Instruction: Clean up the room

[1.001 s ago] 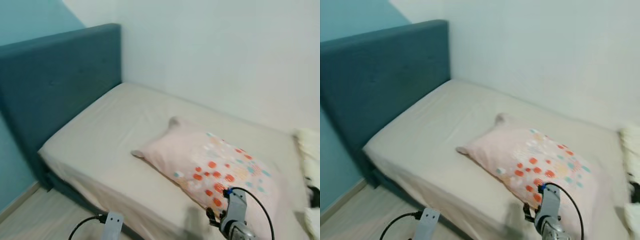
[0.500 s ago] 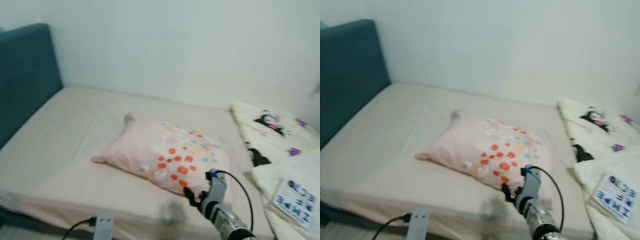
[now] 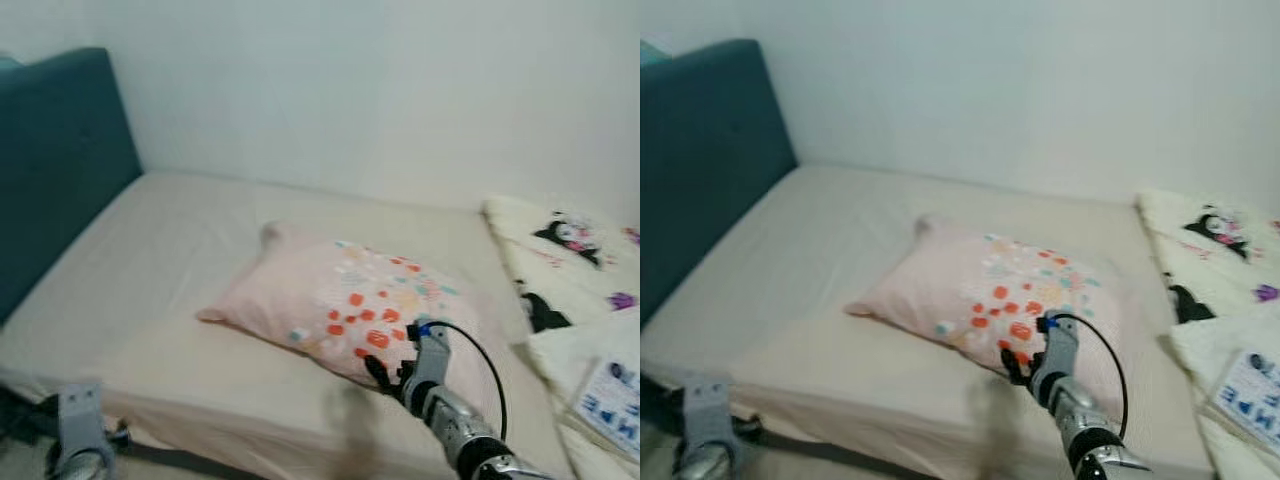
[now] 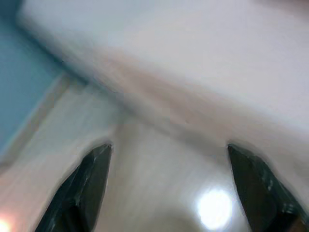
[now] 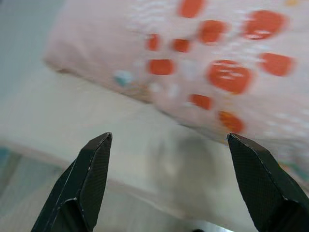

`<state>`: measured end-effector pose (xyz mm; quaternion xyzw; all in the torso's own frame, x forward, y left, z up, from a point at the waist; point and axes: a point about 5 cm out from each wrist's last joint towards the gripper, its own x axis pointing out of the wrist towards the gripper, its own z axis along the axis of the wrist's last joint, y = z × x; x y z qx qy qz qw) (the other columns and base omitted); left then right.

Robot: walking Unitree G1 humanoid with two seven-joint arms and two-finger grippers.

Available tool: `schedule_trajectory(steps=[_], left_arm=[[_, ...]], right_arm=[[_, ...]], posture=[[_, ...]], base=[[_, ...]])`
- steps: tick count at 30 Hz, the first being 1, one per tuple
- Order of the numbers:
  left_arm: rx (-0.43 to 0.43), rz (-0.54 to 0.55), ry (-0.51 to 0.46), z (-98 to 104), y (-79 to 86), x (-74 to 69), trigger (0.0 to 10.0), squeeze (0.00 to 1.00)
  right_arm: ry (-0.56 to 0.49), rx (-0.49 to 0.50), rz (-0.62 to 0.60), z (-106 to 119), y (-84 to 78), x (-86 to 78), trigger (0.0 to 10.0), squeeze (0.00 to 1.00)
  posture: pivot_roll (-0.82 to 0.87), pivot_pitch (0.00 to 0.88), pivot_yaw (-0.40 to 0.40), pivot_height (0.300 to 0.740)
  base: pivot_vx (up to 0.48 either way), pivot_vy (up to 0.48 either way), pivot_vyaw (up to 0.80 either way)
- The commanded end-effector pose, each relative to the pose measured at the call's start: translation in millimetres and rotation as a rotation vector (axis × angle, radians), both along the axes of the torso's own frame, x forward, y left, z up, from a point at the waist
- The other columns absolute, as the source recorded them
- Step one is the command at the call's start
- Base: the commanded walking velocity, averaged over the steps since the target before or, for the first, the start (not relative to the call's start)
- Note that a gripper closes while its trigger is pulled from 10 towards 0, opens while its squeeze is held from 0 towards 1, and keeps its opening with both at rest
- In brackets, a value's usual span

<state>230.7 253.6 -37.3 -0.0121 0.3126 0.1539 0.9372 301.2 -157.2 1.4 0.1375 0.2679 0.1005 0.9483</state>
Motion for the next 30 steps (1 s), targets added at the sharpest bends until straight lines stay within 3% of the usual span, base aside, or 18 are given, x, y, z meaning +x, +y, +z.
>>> schedule_trajectory(steps=[1, 2, 3, 5, 8, 9, 11, 17, 21, 30], left_arm=[[-0.016, -0.051, -0.082, 11, -3.5, 14.4, 10.0, 0.0], [-0.016, -0.051, -0.082, 11, -3.5, 14.4, 10.0, 0.0], [0.035, -0.171, -0.188, 35, -2.5, 39.1, 10.0, 0.0], [0.095, -0.292, -0.196, 43, -6.3, 47.3, 10.0, 0.0], [0.111, -0.322, -0.188, 43, -7.8, 47.6, 10.0, 0.0], [0.124, -0.419, -0.14, 34, -16.0, 40.7, 10.0, 0.0], [0.104, -0.429, -0.109, 25, -19.7, 32.8, 10.0, 0.0], [0.037, -0.297, -0.048, 8, -20.1, 14.6, 10.0, 0.0], [-0.029, -0.133, 0.089, -20, -20.9, -22.1, 10.0, 0.0], [-0.009, -0.149, 0.144, -28, -17.9, -36.3, 10.0, 0.0]], right_arm=[[-0.026, -0.005, -0.017, 5, -5.0, 4.6, 10.0, 0.0], [-0.026, -0.005, -0.017, 5, -5.0, 4.6, 10.0, 0.0], [-0.029, -0.009, -0.016, 7, -4.9, 5.9, 10.0, 0.0], [-0.034, -0.012, -0.01, 8, -3.0, 7.4, 10.0, 0.0], [-0.035, -0.012, -0.008, 9, -2.3, 7.9, 10.0, 0.0], [-0.05, -0.002, -0.006, 12, 1.2, 11.7, 10.0, 0.0], [-0.06, 0.009, -0.009, 16, 3.3, 14.7, 10.0, 0.0], [-0.1, 0.063, -0.028, 24, 6.2, 21.3, 10.0, 0.0], [-0.152, 0.13, -0.031, 37, 11.7, 30.9, 10.0, 0.0], [-0.146, 0.217, -0.096, 39, 9.0, 33.1, 10.0, 0.0]], posture=[[0.06, 0.007, -0.079, 0.74], [0.06, 0.007, -0.079, 0.74], [0.07, 0.012, -0.081, 0.74], [0.07, 0.014, -0.075, 0.74], [0.07, 0.014, -0.075, 0.74], [0.07, 0.016, -0.067, 0.74], [0.07, 0.019, -0.059, 0.735], [0.07, 0.022, -0.058, 0.72], [0.06, 0.026, -0.061, 0.7], [0.07, 0.032, -0.059, 0.675]], base=[[0.0, 0.0, 0.0], [0.0, 0.0, 0.0], [0.0, 0.0, 0.0], [0.0, 0.0, 0.0], [0.0, 0.0, 0.0], [0.0, 0.0, 0.0], [0.0, 0.0, 0.0], [0.0, 0.0, 0.0], [0.0, 0.0, 0.0], [0.0, 0.0, 0.0]])
